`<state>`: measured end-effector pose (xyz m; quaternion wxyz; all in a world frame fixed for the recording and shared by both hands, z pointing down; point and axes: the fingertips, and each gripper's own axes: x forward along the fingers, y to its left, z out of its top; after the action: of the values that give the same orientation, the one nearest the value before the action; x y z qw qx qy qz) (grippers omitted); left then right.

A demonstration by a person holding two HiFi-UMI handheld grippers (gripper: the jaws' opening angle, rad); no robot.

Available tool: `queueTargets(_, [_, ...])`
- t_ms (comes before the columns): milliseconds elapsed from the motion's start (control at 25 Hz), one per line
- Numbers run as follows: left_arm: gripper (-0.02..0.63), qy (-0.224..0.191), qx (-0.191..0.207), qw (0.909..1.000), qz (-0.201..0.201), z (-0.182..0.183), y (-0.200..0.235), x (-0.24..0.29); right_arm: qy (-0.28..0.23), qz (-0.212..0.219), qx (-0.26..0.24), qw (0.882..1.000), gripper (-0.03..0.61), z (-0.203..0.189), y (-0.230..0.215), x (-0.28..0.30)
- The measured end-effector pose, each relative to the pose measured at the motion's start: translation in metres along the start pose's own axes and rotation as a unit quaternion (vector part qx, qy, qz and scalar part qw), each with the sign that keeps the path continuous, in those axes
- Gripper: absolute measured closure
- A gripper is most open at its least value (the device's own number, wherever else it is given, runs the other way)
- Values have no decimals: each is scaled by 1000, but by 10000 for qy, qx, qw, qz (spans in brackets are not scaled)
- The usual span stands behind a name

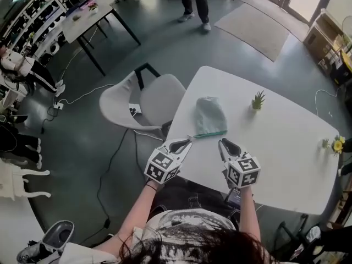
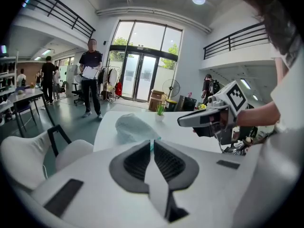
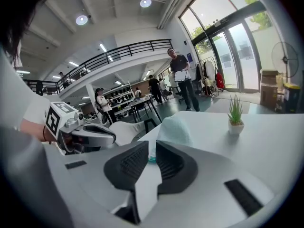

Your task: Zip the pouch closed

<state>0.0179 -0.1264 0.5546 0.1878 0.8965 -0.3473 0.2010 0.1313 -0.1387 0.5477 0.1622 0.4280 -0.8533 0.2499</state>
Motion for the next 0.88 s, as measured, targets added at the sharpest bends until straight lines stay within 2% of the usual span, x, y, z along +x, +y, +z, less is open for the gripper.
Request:
queueTargets(440, [598,-244,200,9994,-171,11,-25,-30,-251,0,77,9997,538,-2,31,-16])
queueTargets(560, [598,-342,232,9988,-277,7,-38,-47,-354,-61,30,9993,568,-5,51,-23])
queueTargets(880, [598,-484,446,9962,-570,-14,-69,-101,-606,-204,-203,9977,578,-17,114,-57])
